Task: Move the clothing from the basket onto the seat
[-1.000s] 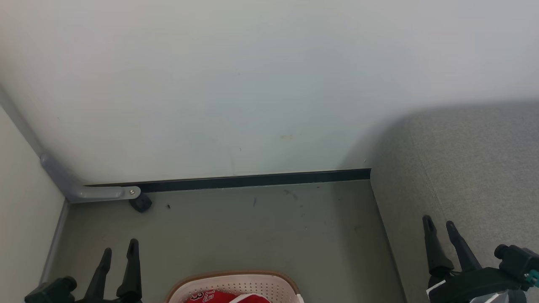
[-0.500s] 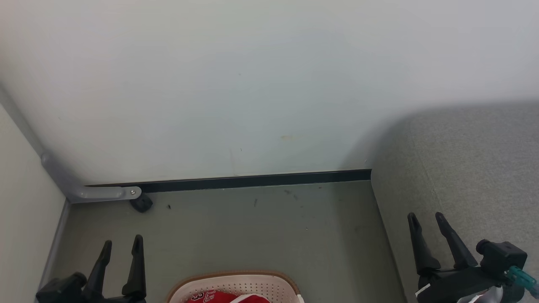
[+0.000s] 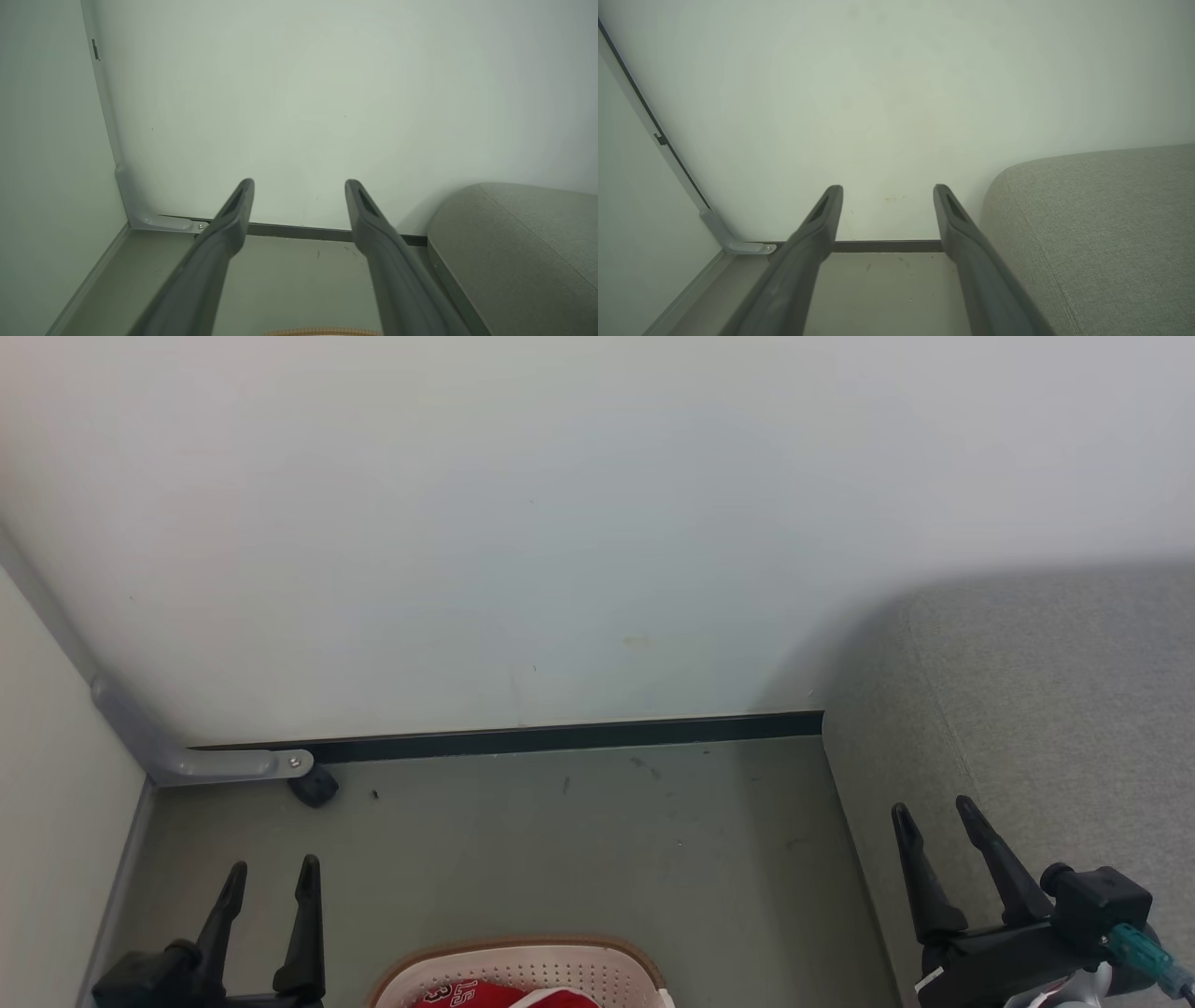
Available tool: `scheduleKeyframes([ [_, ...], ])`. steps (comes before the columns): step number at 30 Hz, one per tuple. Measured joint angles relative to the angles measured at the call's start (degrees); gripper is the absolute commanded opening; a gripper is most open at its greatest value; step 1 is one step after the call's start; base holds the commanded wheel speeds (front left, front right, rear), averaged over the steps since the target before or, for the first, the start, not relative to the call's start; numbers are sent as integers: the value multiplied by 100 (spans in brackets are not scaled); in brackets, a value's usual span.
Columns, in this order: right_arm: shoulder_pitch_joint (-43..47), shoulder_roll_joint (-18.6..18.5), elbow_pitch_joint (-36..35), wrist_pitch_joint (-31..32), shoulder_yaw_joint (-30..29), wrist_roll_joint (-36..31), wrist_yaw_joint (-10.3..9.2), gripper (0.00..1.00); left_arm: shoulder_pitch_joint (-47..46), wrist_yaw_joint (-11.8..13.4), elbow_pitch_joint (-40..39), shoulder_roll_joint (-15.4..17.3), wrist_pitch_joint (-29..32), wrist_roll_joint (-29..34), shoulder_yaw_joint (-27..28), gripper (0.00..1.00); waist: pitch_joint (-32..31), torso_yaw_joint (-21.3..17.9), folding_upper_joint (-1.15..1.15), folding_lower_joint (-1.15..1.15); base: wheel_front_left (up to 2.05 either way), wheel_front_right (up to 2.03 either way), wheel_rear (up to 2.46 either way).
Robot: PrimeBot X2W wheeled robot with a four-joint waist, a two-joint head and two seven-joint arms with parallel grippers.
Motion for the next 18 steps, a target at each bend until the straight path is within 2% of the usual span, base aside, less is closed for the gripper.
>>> scheduleKeyframes([
  [11,3,42,12,-1,-129,-1,34,100,0,-56,35,-56,0,57,119,100,43,5,0,0,0,0,0],
  [18,7,123,-37,-1,-162,0,130,100,1,-108,33,-74,0,67,142,100,193,-23,0,0,0,0,0],
])
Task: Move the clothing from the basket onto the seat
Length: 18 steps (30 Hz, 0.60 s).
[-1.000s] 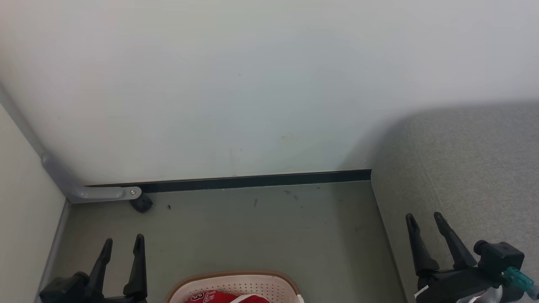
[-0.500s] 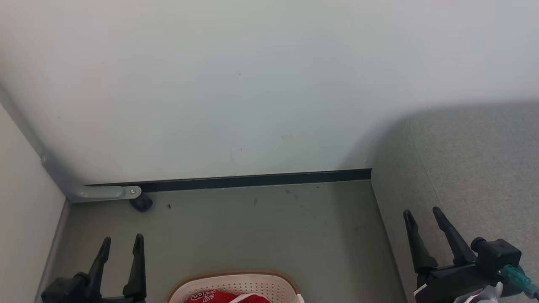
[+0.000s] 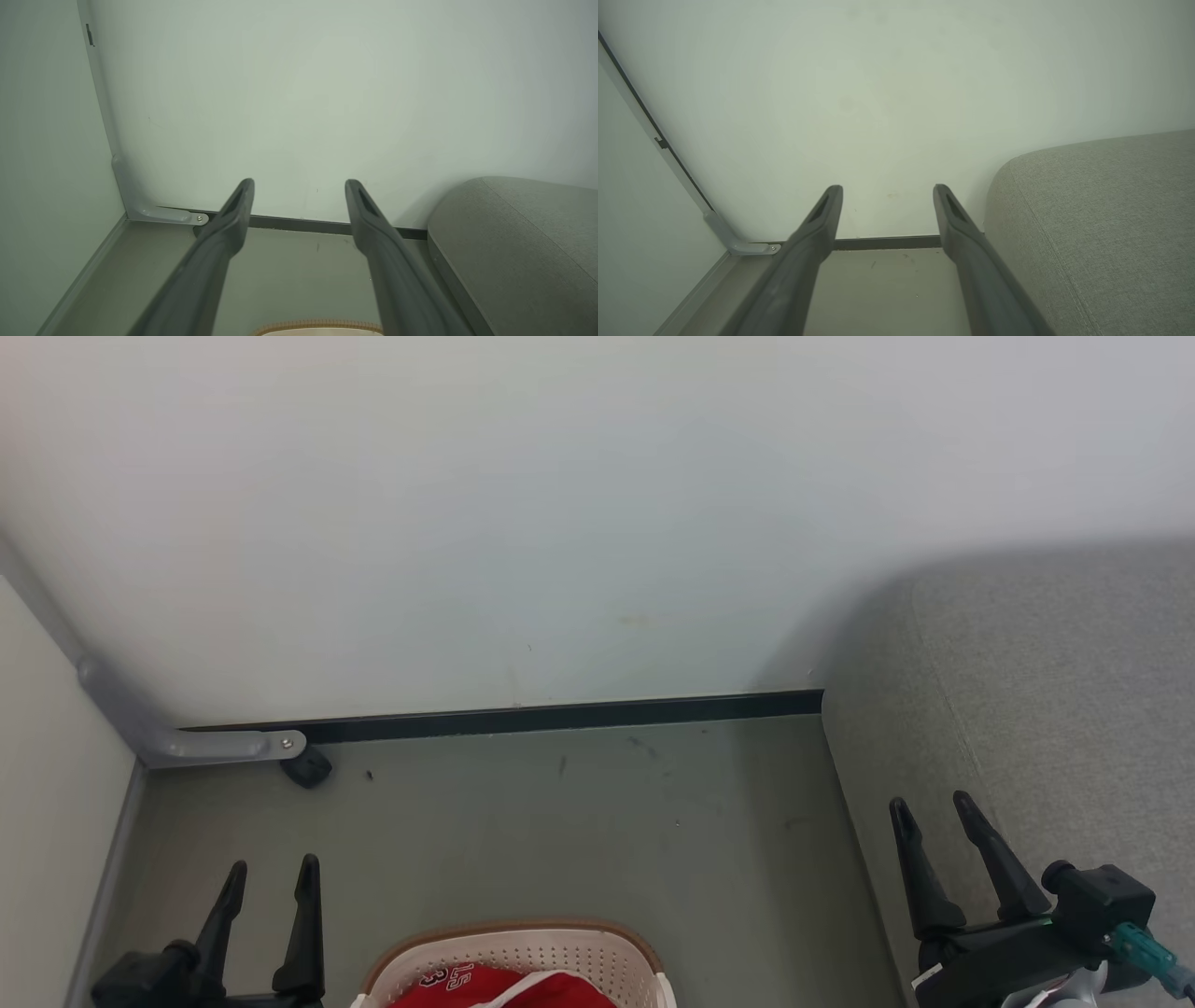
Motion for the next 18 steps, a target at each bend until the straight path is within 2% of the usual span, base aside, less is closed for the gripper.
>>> scheduleKeyframes([
  [18,-102,135,-160,0,-27,-35,99,100,-385,-156,400,79,-1,194,-192,100,813,-228,0,0,0,0,0],
])
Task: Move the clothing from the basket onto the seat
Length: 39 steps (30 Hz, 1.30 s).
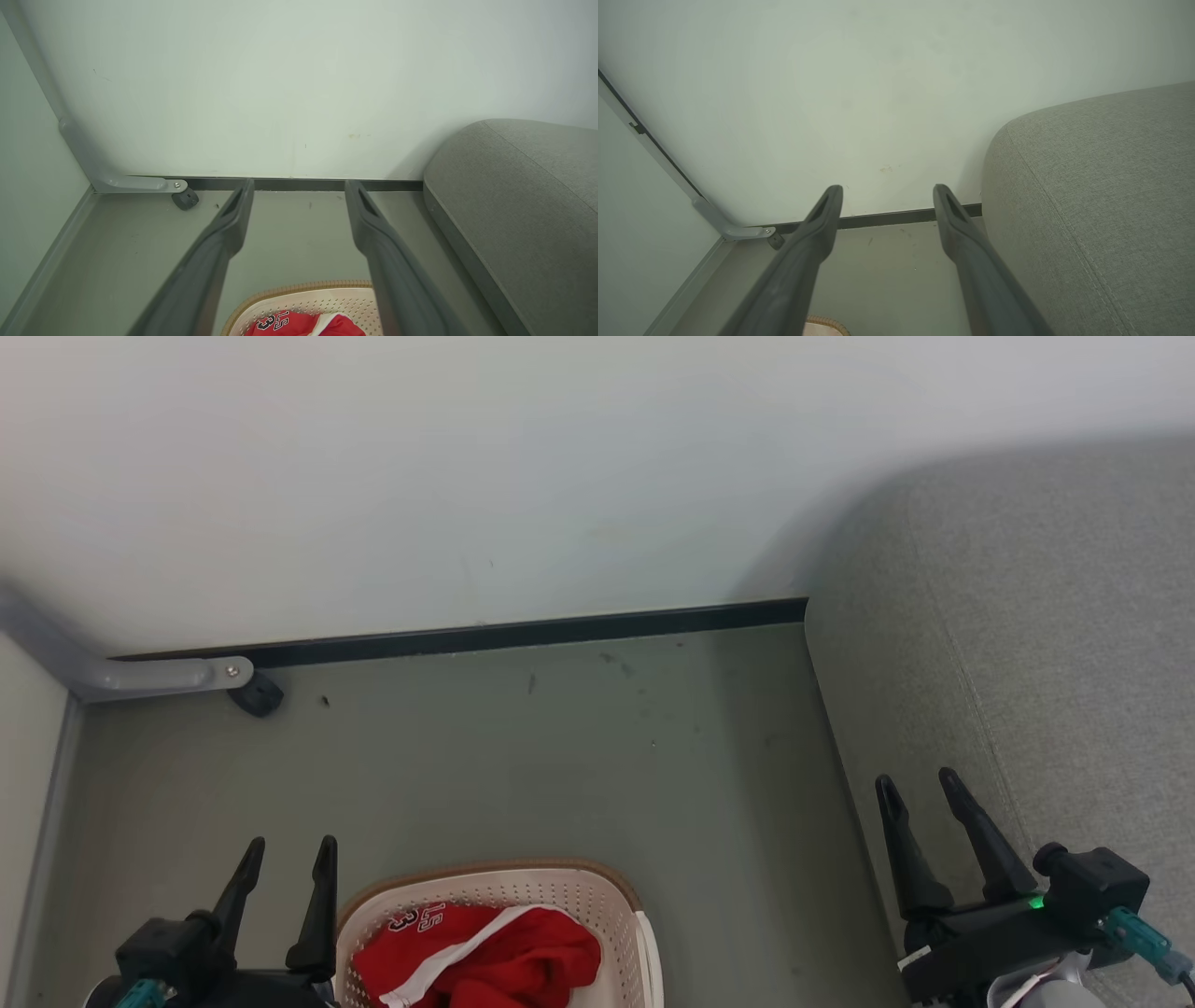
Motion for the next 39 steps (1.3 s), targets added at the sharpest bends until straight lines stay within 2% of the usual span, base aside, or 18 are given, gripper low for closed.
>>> scheduleKeyframes([
  [19,-495,197,-178,-1,-4,-189,8,100,-912,-141,899,163,79,300,-471,100,1151,-267,0,0,0,0,0],
  [33,-996,283,-347,-29,-35,-396,49,100,-1614,-197,1920,138,359,178,-715,100,2079,-392,1,1,0,0,0],
  [39,-1123,300,-417,-42,-45,-491,51,100,-1956,-216,2309,219,474,321,-1022,100,2435,-458,1,0,0,0,0],
])
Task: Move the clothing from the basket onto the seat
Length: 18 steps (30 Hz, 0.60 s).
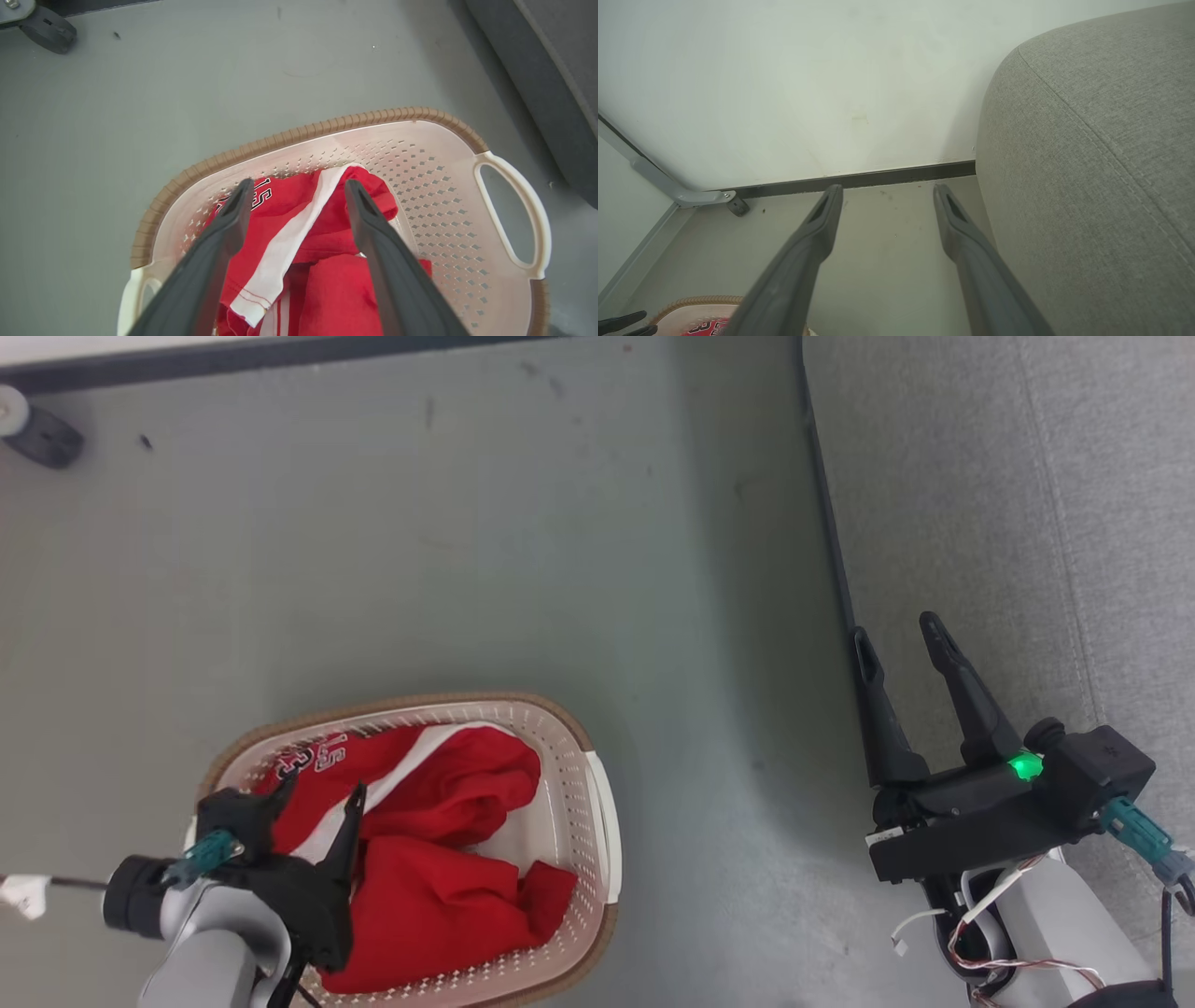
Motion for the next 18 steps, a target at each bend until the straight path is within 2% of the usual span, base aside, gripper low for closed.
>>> scheduleKeyframes([
  [18,-332,44,-202,0,-8,-215,49,100,-870,-21,1037,103,186,442,-452,100,918,-307,0,0,0,0,0],
])
